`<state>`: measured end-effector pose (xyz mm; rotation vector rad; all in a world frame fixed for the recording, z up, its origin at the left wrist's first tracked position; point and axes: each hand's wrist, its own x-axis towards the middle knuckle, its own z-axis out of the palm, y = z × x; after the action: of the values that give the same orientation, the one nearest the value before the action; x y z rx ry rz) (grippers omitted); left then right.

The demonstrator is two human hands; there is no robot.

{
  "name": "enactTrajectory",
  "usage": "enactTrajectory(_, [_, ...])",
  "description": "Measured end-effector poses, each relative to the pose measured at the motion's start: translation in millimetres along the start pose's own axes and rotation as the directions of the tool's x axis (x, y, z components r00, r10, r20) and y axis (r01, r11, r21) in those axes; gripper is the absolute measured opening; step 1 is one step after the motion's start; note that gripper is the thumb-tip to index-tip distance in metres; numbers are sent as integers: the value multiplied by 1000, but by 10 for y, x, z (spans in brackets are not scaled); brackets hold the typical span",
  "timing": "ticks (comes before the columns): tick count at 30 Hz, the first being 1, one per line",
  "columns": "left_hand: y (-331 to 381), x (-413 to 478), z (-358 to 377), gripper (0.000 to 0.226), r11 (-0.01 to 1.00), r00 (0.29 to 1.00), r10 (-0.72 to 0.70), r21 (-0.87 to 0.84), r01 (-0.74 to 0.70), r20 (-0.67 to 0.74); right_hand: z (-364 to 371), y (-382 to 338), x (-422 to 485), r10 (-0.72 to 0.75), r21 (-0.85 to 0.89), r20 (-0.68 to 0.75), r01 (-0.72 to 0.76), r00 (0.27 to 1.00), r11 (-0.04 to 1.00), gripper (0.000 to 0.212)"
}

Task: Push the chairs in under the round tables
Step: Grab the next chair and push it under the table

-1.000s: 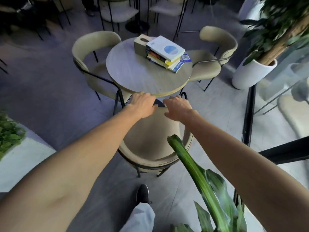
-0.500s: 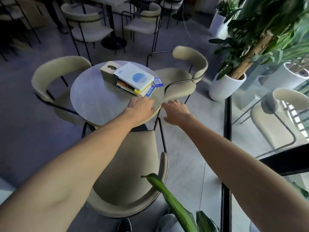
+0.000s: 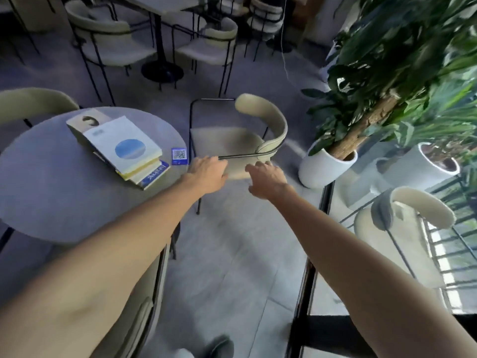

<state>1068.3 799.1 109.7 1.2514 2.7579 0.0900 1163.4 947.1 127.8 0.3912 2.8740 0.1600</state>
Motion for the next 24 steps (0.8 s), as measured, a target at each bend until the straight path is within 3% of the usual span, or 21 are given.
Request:
enactTrajectory(6, [463, 1035, -92, 29, 1000, 997, -26, 12, 27, -73, 28, 1015, 598, 18, 7, 5, -18, 1000, 1000, 53])
enactTrajectory(16, [797, 3138, -19, 34, 996, 997, -78, 37, 79, -18, -6, 2399, 2235, -35, -60, 22, 36, 999, 998, 42])
enactTrajectory(24, [1167, 4334, 149, 32, 989, 987, -147, -22, 149, 64, -25, 3291, 3407, -121, -112, 72, 128, 990, 985, 47])
